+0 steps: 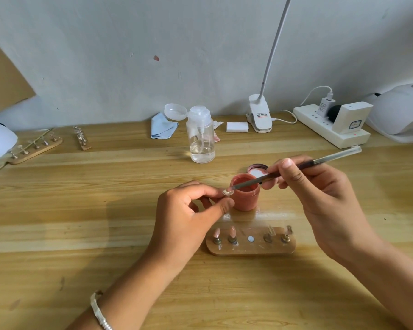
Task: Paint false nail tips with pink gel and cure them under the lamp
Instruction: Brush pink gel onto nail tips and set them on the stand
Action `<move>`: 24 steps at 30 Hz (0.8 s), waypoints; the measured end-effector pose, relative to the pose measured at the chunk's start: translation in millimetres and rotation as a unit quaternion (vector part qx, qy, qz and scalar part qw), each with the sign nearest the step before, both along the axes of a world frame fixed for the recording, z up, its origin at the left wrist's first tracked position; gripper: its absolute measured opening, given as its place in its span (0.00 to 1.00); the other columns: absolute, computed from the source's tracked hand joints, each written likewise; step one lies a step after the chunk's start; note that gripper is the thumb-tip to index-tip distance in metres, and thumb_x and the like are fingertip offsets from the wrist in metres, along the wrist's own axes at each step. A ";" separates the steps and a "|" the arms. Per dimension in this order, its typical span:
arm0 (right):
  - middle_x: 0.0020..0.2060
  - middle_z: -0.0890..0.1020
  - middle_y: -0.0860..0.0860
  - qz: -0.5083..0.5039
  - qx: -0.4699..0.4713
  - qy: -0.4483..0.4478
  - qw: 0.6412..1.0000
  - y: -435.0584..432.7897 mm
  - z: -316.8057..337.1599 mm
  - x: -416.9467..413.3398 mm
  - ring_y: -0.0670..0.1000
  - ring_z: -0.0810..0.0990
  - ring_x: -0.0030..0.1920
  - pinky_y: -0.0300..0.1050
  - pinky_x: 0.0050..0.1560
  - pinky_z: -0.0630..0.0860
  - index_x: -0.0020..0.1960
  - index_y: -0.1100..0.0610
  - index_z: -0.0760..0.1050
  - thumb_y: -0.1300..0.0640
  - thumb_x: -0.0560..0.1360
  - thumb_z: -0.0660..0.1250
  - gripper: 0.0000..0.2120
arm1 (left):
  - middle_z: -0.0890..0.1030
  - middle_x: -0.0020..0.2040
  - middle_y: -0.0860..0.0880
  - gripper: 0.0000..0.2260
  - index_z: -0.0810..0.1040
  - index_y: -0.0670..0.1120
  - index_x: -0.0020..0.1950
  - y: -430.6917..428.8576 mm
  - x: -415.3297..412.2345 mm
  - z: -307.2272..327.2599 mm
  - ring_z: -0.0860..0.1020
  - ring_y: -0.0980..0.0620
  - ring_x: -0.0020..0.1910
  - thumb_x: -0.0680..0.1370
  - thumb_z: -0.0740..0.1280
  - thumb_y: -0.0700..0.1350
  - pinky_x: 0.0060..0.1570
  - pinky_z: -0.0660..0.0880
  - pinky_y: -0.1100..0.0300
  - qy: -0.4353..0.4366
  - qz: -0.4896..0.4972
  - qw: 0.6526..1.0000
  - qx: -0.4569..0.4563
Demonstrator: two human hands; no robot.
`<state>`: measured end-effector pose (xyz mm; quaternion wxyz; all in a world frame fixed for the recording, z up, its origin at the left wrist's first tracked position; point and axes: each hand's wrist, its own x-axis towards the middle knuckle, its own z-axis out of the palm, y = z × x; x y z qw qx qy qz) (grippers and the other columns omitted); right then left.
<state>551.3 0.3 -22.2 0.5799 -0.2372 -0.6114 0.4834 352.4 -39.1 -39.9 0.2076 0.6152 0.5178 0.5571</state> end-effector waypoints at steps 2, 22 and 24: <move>0.36 0.86 0.47 0.007 -0.003 -0.003 1.000 0.0 0.0 0.5 0.41 0.83 0.42 0.29 0.48 0.75 0.48 0.63 0.79 0.60 0.80 0.62 0.09 | 0.85 0.39 0.55 0.06 0.86 0.48 0.42 -0.6 0.3 0.4 0.83 0.52 0.38 0.67 0.79 0.45 0.37 0.76 0.60 0.000 -0.001 1.000 -0.002; 0.35 0.85 0.49 -0.011 -0.030 -0.012 0.999 0.2 0.0 0.9 0.41 0.84 0.41 0.28 0.46 0.74 0.47 0.66 0.79 0.59 0.79 0.63 0.11 | 0.85 0.40 0.54 0.06 0.87 0.48 0.44 -2.0 0.9 1.0 0.83 0.50 0.40 0.69 0.79 0.43 0.40 0.78 0.56 -0.003 -0.012 1.000 -0.010; 0.34 0.85 0.50 -0.019 -0.037 -0.005 0.999 1.0 -0.2 1.2 0.42 0.84 0.40 0.29 0.46 0.74 0.47 0.64 0.80 0.58 0.79 0.64 0.10 | 0.86 0.40 0.55 0.06 0.87 0.48 0.45 -2.1 0.6 1.2 0.83 0.50 0.41 0.69 0.78 0.43 0.40 0.78 0.57 -0.003 -0.014 1.000 -0.009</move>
